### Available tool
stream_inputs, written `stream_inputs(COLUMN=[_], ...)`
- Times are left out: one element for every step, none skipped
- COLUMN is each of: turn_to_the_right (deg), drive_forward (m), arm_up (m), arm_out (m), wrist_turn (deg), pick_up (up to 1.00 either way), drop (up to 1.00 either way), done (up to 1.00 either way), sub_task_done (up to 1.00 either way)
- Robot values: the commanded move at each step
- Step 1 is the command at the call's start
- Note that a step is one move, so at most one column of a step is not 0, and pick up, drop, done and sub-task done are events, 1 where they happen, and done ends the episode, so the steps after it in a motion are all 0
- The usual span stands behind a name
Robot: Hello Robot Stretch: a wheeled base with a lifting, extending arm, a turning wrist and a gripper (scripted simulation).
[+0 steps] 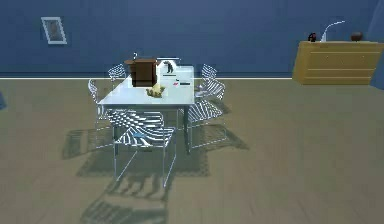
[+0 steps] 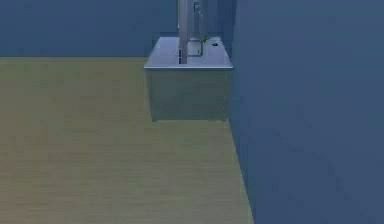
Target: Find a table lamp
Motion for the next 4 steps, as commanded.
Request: stream_inputs(turn_to_the_right=[6.0,0.0,27.0,0.0], drive_forward=[0.00,0.25,0.00,1.00], arm_up=[0.00,0.00,0.00,0.00], arm_out=[0.00,0.00,0.00,0.00], wrist_turn=[0.0,0.0,0.0,0.0], pick_up=[0.00,0.00,0.00,0.00], drop=[0.00,0.00,0.00,0.00], done=[0.00,0.00,0.00,0.00], sub_task_done=[0.00,0.00,0.00,0.00])
